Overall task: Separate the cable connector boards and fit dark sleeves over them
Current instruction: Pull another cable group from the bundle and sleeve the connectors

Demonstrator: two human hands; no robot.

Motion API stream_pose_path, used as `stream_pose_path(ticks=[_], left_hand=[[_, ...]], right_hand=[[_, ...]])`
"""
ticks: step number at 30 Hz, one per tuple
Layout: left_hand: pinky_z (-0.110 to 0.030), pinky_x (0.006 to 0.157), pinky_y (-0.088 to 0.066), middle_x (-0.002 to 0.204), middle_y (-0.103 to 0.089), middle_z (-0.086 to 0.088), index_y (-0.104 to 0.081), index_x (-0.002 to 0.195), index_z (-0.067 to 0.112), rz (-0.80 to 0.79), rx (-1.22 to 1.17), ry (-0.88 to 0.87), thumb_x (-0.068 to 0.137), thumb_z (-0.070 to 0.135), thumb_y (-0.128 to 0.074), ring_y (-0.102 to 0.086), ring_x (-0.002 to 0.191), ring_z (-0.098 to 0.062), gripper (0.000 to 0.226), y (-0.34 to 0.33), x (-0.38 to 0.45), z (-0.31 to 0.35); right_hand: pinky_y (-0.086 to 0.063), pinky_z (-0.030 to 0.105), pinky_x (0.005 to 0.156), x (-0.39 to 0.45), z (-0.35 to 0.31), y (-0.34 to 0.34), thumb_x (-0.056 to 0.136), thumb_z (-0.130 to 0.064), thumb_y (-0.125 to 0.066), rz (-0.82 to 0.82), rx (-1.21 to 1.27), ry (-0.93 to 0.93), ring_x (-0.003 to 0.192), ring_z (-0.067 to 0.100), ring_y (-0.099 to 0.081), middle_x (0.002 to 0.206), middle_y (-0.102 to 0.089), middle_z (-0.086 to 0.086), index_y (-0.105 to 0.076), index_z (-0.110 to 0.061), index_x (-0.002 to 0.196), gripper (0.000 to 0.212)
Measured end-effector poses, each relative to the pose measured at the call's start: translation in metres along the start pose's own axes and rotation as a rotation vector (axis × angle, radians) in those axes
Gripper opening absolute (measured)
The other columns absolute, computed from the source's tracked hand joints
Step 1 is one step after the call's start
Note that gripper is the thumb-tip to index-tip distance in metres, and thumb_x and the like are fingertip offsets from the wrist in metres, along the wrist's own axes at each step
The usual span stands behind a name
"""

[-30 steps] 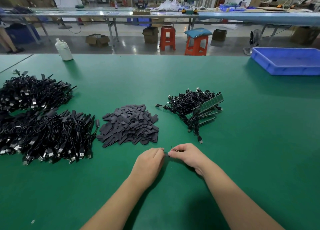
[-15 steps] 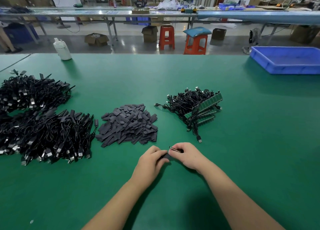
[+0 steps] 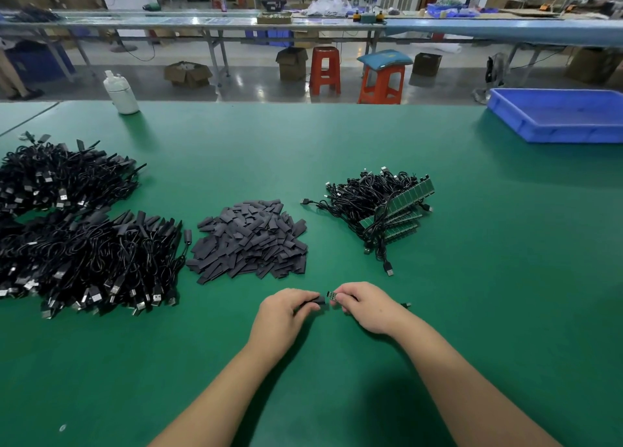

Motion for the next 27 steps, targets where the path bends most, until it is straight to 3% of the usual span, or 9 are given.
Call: stream_pose_path(ticks=[3,7,9,13,17,27], left_hand=[[-0.023,0.090,-0.049,0.102,-0.074,0.009,-0.075,0.109,0.025,0.006,0.025,-0.011,0.087,0.029,-0.072,-0.066,0.094,-0.006,0.022,0.000,0.000,0.002],[-0.027,0.091,-0.050,0.104,-0.074,0.007,-0.075,0.110,0.022,0.009,0.030,-0.025,0.087,0.028,-0.073,-0.066,0.096,-0.009,0.024,0.001,0.000,0.003],[-0.028,0.092,-0.050,0.105,-0.074,0.008,-0.074,0.112,0.022,-0.022,0.053,-0.045,0.087,0.028,-0.072,-0.066,0.098,-0.010,0.026,0.000,0.000,0.004],[-0.027,0.092,-0.048,0.106,-0.074,0.007,-0.073,0.114,0.021,-0.064,0.084,-0.063,0.088,0.029,-0.071,-0.064,0.098,-0.010,0.027,0.000,0.000,0.006],[-0.029,0.090,-0.048,0.102,-0.072,0.006,-0.072,0.114,0.021,-0.138,0.124,-0.148,0.091,0.027,-0.067,-0.062,0.097,-0.013,0.025,-0.002,0.000,0.011],[-0.024,0.087,-0.048,0.098,-0.073,0.009,-0.074,0.107,0.024,-0.186,0.102,-0.121,0.092,0.027,-0.065,-0.064,0.093,-0.009,0.017,0.001,0.001,0.011]], right_hand=[[-0.049,0.034,0.079,-0.001,-0.002,-0.001,0.104,-0.028,-0.044,-0.016,-0.032,0.015,0.076,0.016,-0.054,0.090,-0.068,0.006,-0.070,-0.024,0.105,0.026],[-0.039,0.027,0.071,0.000,0.001,-0.003,0.103,-0.029,-0.046,-0.005,-0.038,0.010,0.077,0.014,-0.052,0.075,-0.058,-0.013,-0.070,-0.026,0.109,0.025],[-0.038,0.026,0.073,-0.001,0.003,-0.004,0.103,-0.030,-0.046,-0.005,-0.040,0.002,0.079,0.015,-0.053,0.077,-0.059,-0.012,-0.069,-0.027,0.110,0.024],[-0.044,0.031,0.093,-0.002,0.000,-0.007,0.104,-0.031,-0.044,-0.024,-0.099,-0.002,0.101,0.024,-0.057,0.098,-0.067,-0.006,-0.068,-0.028,0.116,0.027],[-0.036,0.036,0.109,-0.003,-0.006,-0.007,0.105,-0.031,-0.042,-0.020,-0.201,0.006,0.119,0.025,-0.055,0.125,-0.066,-0.002,-0.065,-0.025,0.125,0.031],[-0.040,0.036,0.106,-0.003,0.000,-0.009,0.104,-0.029,-0.046,-0.007,-0.105,0.029,0.115,0.024,-0.057,0.119,-0.067,-0.001,-0.068,-0.023,0.123,0.029]])
Point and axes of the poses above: each hand's wrist, its own x-axis towards the middle knuckle, its own y-axis out of the back of the hand, z = x × y, the point moved 5 cm from there along x, towards the middle knuckle
